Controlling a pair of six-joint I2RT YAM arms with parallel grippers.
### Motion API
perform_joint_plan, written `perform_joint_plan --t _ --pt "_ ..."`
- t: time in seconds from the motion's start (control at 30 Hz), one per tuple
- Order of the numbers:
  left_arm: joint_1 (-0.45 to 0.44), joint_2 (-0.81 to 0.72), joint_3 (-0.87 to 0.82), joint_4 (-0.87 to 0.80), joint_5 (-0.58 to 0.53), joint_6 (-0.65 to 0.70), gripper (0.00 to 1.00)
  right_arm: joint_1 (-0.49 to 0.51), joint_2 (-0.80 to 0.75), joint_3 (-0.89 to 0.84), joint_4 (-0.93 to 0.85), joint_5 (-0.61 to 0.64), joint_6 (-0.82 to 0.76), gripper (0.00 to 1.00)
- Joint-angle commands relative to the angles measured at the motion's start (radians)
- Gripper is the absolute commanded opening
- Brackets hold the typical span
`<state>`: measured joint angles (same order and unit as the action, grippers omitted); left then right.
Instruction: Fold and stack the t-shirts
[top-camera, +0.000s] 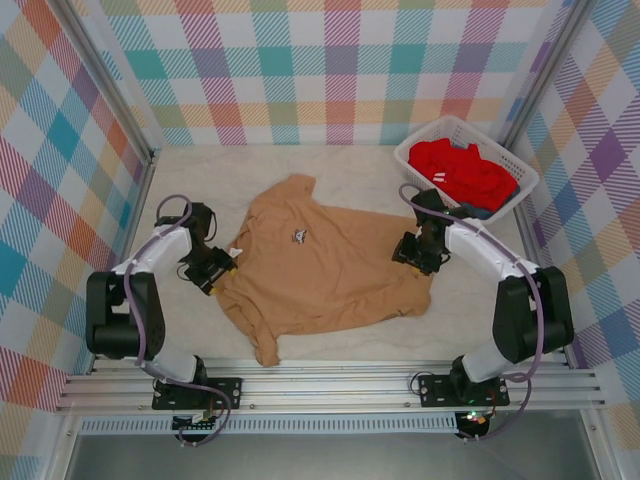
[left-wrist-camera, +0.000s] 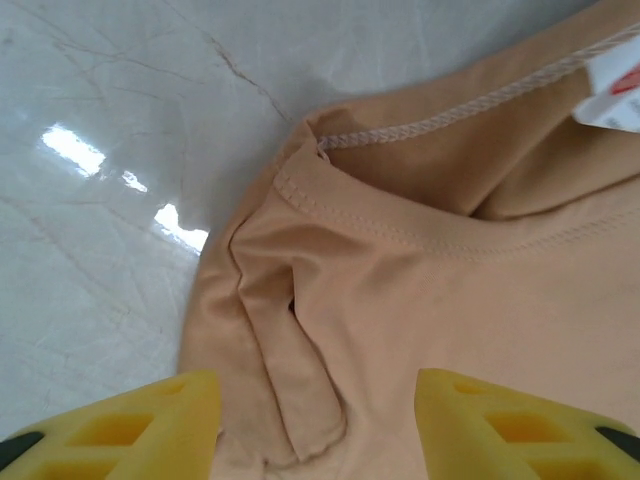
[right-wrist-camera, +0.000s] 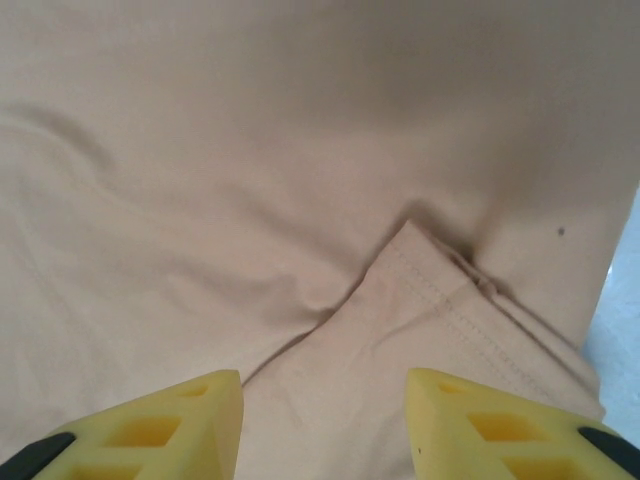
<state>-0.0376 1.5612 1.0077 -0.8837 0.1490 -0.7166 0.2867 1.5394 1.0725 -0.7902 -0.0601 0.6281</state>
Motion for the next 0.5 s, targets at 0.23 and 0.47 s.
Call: perform_joint_plan --t 0.23,0.47 --pt "-0.048 0.192 0.063 0.115 -0.080 -0.077 0.31 0.040 0.376 0.156 0.118 -0.033 -0.056 0.30" --pt "0.090 0.284 0.154 0.130 -0.097 -0.046 0.15 0.052 0.578 0.395 0.064 -0.027 -0.087 0.24"
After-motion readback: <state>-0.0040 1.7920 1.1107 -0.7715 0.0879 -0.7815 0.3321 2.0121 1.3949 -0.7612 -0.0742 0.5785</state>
